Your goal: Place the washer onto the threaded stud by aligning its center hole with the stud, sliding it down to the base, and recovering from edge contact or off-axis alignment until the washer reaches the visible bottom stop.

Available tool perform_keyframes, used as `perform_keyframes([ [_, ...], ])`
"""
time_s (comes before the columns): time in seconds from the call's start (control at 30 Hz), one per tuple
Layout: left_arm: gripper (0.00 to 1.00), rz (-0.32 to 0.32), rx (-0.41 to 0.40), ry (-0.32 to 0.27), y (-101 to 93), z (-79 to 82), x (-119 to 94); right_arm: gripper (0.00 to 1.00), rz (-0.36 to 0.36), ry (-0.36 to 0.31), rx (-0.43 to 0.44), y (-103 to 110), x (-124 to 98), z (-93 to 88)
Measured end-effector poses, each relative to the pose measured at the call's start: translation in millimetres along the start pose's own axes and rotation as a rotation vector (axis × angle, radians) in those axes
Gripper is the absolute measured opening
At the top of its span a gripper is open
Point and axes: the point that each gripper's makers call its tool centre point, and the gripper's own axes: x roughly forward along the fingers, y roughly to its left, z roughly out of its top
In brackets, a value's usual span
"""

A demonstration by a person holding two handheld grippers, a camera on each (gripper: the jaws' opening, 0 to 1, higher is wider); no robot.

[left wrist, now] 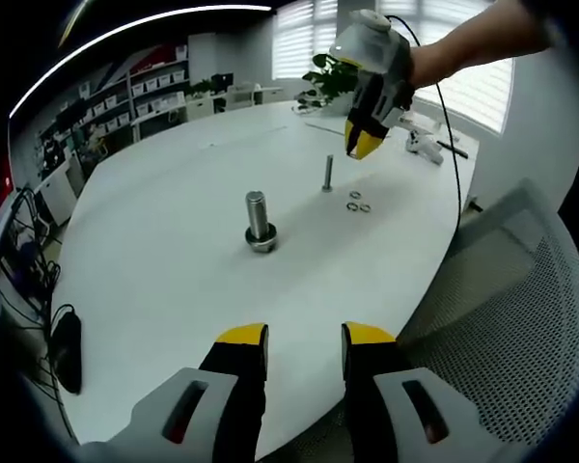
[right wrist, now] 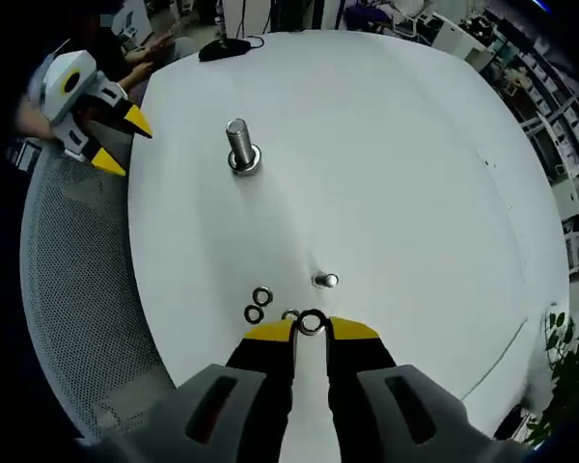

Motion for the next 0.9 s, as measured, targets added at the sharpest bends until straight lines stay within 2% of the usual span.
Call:
perform_keyframes([
  [0.47,0.29,0.005,0.000,0.003,0.5,-0.6,0,0.14,0.003,-0.018,-0.047,-9,1,22.3],
  [0.9,0.29,0.009,0.001,0.000,1.3,-0.2,-1,0.14,0.015,0.015,-0.061,-8,11,20.1],
])
